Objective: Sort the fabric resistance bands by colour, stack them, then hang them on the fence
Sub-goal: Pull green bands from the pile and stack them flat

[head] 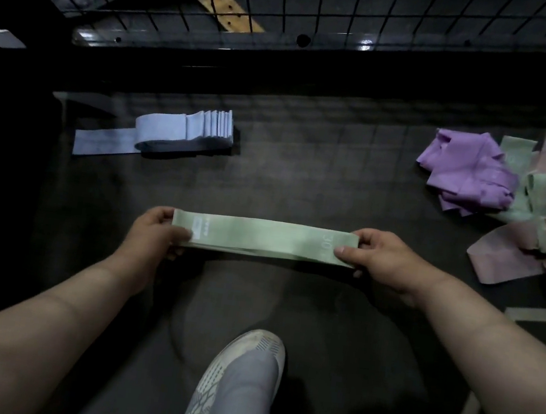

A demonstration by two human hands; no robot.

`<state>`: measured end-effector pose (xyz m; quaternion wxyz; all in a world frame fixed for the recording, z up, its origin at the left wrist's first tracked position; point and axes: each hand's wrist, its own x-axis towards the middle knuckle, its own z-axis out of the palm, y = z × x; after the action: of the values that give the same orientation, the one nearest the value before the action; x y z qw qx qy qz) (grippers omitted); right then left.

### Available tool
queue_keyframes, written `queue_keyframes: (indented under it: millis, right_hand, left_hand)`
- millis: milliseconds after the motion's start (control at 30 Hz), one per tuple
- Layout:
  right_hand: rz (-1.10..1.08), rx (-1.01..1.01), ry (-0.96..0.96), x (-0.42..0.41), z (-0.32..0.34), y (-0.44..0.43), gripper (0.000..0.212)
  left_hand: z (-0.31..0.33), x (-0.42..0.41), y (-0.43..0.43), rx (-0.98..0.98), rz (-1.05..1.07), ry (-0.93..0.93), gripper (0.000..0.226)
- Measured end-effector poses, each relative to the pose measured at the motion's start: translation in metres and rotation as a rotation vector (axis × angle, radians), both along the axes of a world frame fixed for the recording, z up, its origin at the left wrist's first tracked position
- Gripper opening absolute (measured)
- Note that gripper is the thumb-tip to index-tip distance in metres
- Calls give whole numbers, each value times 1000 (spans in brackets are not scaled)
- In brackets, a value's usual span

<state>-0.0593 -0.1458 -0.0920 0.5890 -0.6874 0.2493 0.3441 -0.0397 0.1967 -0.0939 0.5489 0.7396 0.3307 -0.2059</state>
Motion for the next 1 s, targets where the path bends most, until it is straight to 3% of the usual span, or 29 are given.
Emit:
queue_keyframes:
  millis: [133, 267, 333, 400, 433, 500, 633, 800, 933, 1000]
  right_hand:
    - [149, -312, 23, 1, -17, 8, 22]
    - [340, -656, -35, 2, -13, 16, 40]
    - [483, -804, -140, -2, -5, 18, 65]
    - [723, -940, -348, -6, 2, 20, 83]
    - [825, -951, -451, -8, 3, 22, 87]
    - [962, -918, -563, -10, 2, 27, 89]
    - [1094, -904, -595, -6, 1, 41, 81]
    - [1086, -891, -565, 7, -2, 47, 55]
    - [1067, -888, -559, 0, -2, 41, 68]
    - [813, -888, -481, -10, -4, 40, 71]
  left_hand:
    - [-7, -5, -3, 119, -113, 86, 28]
    - [-14, -8, -3, 378, -284, 92, 39]
    - [-11, -8, -3, 525, -426, 151, 51]
    - [-5, -12, -5, 794, -668, 112, 62]
    - [-4, -13, -5, 912, -793, -14, 70]
    - [-5, -16, -4, 921, -986, -261, 86]
    - [-12, -13, -4, 872, -1181, -264, 85]
    - [-11, -4, -11, 890, -1175, -296, 64]
    - [-8, -8, -9, 910, -1181, -227, 69]
    - [-8, -12, -10, 863, -940, -172, 67]
